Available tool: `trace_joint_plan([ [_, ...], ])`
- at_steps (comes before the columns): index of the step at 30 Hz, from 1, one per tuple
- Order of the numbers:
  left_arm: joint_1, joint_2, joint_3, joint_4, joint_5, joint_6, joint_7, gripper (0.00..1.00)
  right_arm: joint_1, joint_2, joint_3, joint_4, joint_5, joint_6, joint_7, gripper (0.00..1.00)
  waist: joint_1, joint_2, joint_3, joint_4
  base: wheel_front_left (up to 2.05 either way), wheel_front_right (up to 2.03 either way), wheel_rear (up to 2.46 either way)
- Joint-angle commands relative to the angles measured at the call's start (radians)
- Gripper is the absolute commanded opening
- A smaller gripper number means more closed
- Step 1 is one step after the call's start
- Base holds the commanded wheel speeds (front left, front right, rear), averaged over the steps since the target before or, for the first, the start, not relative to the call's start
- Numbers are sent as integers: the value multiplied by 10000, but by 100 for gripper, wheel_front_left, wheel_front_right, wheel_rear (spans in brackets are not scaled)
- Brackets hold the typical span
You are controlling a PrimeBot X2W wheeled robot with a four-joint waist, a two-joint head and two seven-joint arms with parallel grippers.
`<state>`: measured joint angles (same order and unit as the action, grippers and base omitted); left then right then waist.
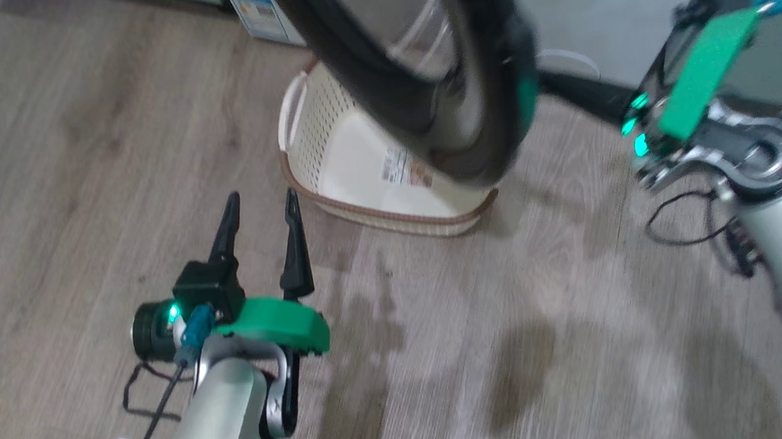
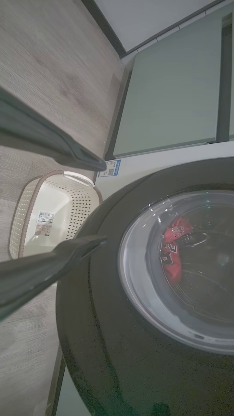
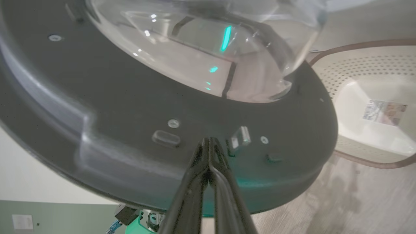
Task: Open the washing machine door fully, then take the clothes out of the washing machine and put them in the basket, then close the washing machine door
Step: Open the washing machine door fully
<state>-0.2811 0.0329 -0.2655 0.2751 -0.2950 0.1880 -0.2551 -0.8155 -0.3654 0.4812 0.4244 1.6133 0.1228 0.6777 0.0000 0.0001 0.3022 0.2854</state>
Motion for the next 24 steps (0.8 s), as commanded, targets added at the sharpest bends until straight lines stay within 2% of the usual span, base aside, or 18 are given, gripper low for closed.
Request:
trace_joint_plan([
  [1, 0, 173, 388, -247, 110, -37, -67, 100, 116, 164, 62, -404, 32, 79, 40, 0, 0, -1, -460, 122, 0, 0, 0],
  [7, 441, 173, 591, -104, 298, -199, -67, 100, 978, 865, 284, -274, -23, 79, 9, 0, 0, -1, -1245, 392, 0, 0, 0],
  [16, 739, 173, 689, 49, 427, -384, -67, 100, 1476, 1883, 423, 345, -194, 79, -306, 0, 0, -1, -1913, 857, 0, 0, 0],
  [24, 887, 173, 710, 77, 462, -476, -67, 100, 1794, 2381, 429, 728, -317, 79, -670, 0, 0, -1, -2238, 1083, 0, 0, 0],
])
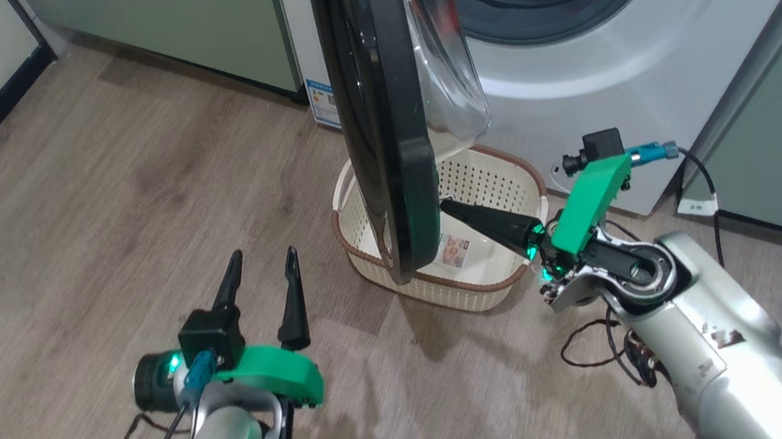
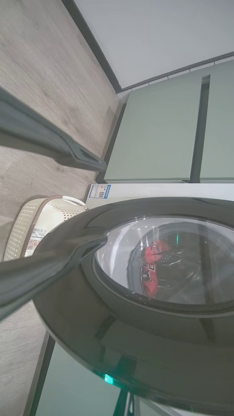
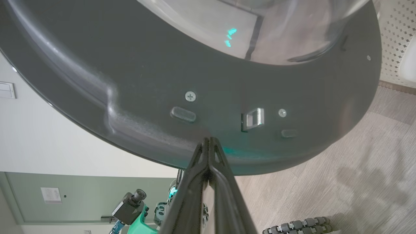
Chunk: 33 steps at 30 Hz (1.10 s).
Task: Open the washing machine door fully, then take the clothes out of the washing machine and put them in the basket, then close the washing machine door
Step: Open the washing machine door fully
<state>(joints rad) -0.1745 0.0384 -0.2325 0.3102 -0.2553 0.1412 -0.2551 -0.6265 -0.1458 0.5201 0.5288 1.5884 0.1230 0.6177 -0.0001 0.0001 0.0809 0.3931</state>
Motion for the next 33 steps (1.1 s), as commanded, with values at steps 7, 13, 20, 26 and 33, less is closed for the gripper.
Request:
trace_joint_plan([
  [7, -31, 118, 721, -258, 287, -163, -67, 100, 168, 189, -73, -484, -470, 77, -1153, 0, 1, -1, -289, -313, 0, 0, 0],
  [13, -3, 118, 1302, -199, 585, -444, -67, 100, 630, -147, -254, -860, -545, 77, -2091, 100, 1, -1, -562, -876, 0, 0, 0],
  [20, -47, 118, 1951, -50, 788, -839, -67, 100, 1193, -642, -343, -1323, -926, 77, -3556, 100, 1, -1, -826, -1511, 0, 0, 0],
  [26, -51, 118, 2310, 191, 927, -1116, -67, 100, 1916, -1254, -213, -1527, -1502, 77, -5904, 100, 1, -1, -1049, -2052, 0, 0, 0],
  [33, 20, 118, 2727, 364, 1064, -1325, -67, 100, 2607, -2309, 266, -1312, -2615, 77, -8693, 100, 1, -1, -1242, -2625, 0, 0, 0],
])
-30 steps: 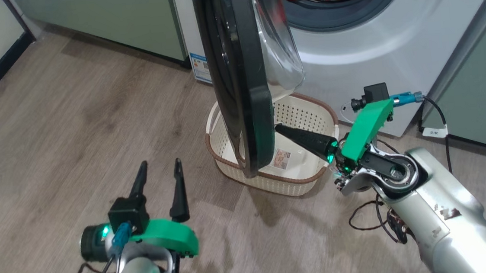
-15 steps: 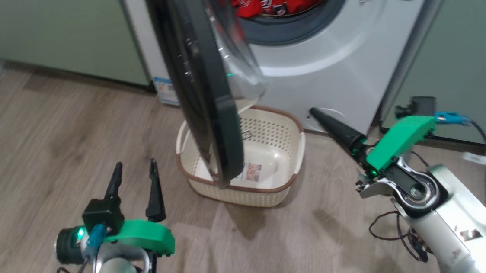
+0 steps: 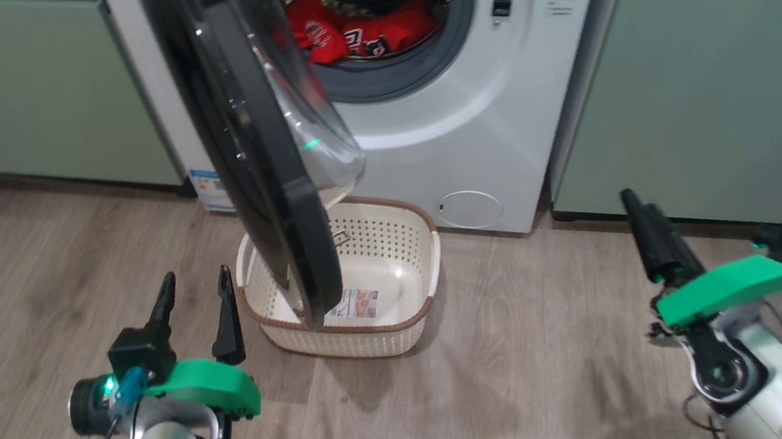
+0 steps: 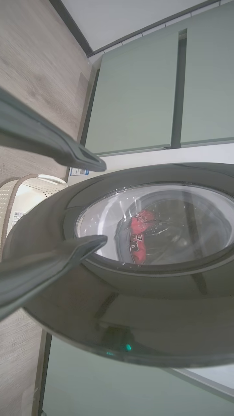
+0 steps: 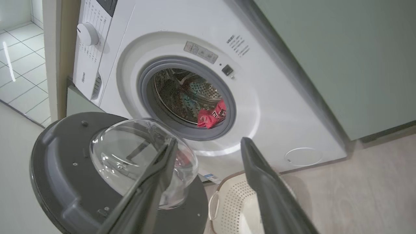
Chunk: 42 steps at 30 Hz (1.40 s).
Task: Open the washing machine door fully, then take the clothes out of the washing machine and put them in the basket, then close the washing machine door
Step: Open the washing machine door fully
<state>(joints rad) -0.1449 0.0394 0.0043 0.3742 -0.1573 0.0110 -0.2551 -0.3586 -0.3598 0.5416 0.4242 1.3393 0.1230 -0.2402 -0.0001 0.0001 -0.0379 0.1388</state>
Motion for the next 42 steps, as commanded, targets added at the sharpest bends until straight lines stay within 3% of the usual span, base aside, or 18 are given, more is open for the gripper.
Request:
trace_joint_plan([
  [1, -264, 108, 400, -267, 92, -32, -67, 100, 17, -205, -63, -215, -291, 77, -180, 100, 1, -1, -72, -143, 0, 0, 0],
  [4, -245, 108, 535, -265, 107, -54, -67, 100, 335, -78, -1435, -294, -1582, 77, -208, 100, 1, -1, -80, -319, 0, 0, 0],
  [9, -229, 108, 682, -282, 158, -48, -67, 100, 1163, 457, -3220, -1040, -4951, 77, -213, 100, 1, -1, -51, -562, 0, 0, 0],
  [15, -222, 108, 733, -150, 179, 23, -67, 100, 2011, 1215, -4512, -2139, -8572, 77, -214, 100, 1, -1, -24, -687, 0, 0, 0],
  [18, -210, 108, 738, -57, 169, 82, -67, 100, 2379, 1485, -4676, -2278, -9514, 77, -215, 100, 1, -1, -36, -694, 0, 0, 0],
  [22, -180, 108, 694, 59, 127, 145, -67, 100, 2707, 1537, -4479, -2074, -10249, 77, -215, 100, 1, -1, -66, -668, 0, 0, 0],
  [42, -108, 108, 642, 245, 122, 132, -67, 100, 3091, 1689, -4329, -1245, -10790, 77, -216, 100, 1, -1, -151, -640, 0, 0, 0],
])
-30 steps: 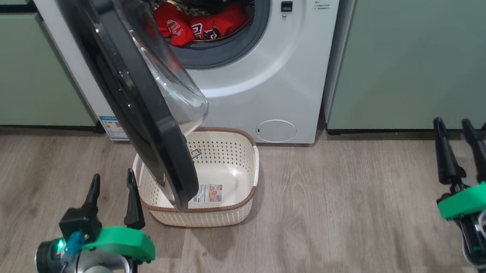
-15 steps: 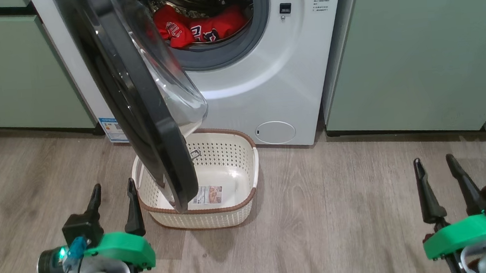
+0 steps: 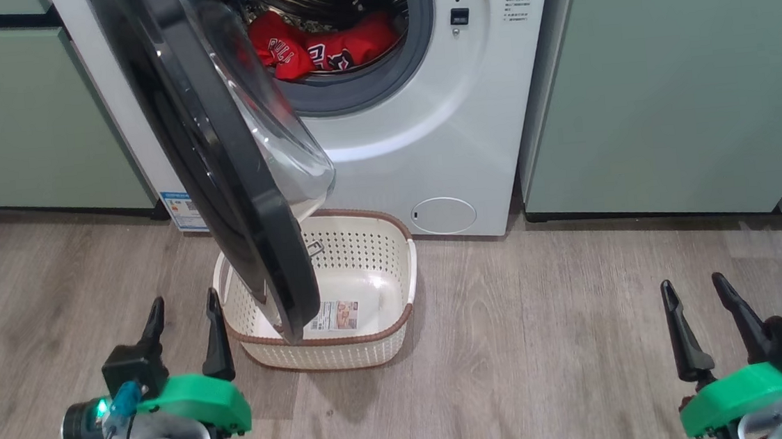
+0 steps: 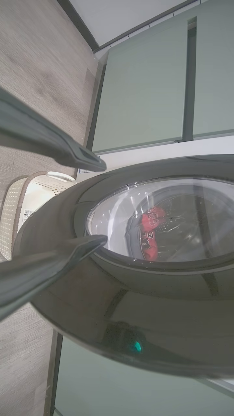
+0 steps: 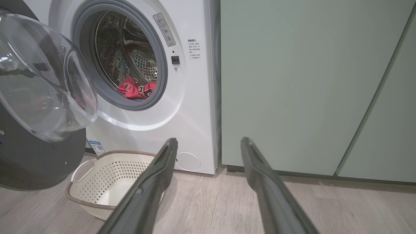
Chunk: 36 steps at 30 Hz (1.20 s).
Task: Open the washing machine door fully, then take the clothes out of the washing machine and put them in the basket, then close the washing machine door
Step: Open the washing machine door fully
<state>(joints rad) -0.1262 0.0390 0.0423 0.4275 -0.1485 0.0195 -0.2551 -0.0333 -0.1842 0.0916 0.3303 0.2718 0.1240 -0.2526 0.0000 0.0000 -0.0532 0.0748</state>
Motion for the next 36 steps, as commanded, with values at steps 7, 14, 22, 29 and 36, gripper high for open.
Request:
trace_joint_plan([
  [7, -283, 112, 239, -263, -68, 48, -67, 100, -169, -85, 263, -301, -158, 67, -91, 100, 0, 0, 0, 27, 0, 0, 0],
  [14, -258, 112, 513, -620, -605, 159, -67, 0, -175, -41, 351, -189, -118, 67, -91, 100, 0, 0, 0, 39, 0, 0, 0],
  [22, -1195, 114, 1590, -2030, -984, 154, -67, 0, -178, -17, 394, -116, -124, 67, -91, 100, 0, 0, 55, 103, 0, 0, 0],
  [29, -2686, 139, 1135, -3839, -644, 175, 97, 0, -103, -62, 236, -73, -58, 67, -91, 100, 0, 0, 41, 252, 0, 0, 0],
  [36, -3853, 123, -596, -5303, -150, 198, 1112, 0, -104, -59, 261, -60, -40, 67, -91, 100, 0, 0, 67, 264, 0, 0, 0],
])
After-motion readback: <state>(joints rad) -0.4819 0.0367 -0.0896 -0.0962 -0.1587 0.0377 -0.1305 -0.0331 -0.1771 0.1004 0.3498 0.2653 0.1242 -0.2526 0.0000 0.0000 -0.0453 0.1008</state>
